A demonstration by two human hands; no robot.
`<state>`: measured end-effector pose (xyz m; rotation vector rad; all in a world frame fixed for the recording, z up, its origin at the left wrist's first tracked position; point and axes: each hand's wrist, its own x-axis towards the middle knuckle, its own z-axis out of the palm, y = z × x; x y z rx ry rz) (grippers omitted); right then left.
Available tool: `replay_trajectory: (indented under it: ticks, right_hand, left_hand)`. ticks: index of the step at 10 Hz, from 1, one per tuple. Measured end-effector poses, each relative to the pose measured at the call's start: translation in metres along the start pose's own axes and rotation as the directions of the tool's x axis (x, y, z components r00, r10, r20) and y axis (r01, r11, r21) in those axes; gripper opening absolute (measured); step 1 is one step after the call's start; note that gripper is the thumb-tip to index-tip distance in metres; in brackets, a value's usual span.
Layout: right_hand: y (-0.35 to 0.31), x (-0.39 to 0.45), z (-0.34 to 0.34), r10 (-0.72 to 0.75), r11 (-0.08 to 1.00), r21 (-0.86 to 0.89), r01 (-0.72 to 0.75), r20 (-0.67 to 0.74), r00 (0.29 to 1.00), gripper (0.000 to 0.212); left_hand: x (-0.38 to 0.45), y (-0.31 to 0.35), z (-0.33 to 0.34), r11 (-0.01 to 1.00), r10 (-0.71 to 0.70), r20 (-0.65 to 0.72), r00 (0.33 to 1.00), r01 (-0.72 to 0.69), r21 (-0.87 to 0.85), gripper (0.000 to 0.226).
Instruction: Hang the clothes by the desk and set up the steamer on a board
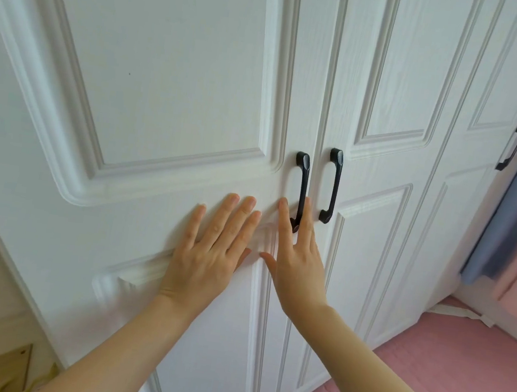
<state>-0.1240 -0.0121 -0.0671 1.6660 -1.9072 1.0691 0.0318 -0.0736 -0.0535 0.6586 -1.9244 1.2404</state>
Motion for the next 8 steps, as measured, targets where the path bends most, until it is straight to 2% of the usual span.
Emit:
replay_trajectory:
  ticks: [2,4,6,8]
  right_hand:
    - [-0.002,0.002,0.002,0.003,1.000,0.022,-0.003,0.004,1.000,0.104]
    - [-0.009,0.001,-0.003,0.027,1.000,-0.013,-0.027,0.018,0.999,0.109]
    - [-0.018,-0.009,-0.030,0.106,0.994,-0.012,-0.106,0.186,0.977,0.104]
    - [-0.042,-0.035,-0.057,0.188,0.979,-0.135,-0.150,0.333,0.924,0.092]
  left_hand:
    - [0.000,0.002,0.003,1.000,-0.012,0.004,1.000,0.012,0.002,0.059]
    - [0.003,0.002,-0.004,1.000,-0.012,0.087,0.996,0.013,-0.006,0.061]
    - [0.002,-0.013,-0.025,0.995,0.080,0.224,0.971,-0.064,-0.077,0.058]
    - [-0.030,-0.032,-0.055,0.992,0.113,0.359,0.927,-0.087,-0.089,0.054]
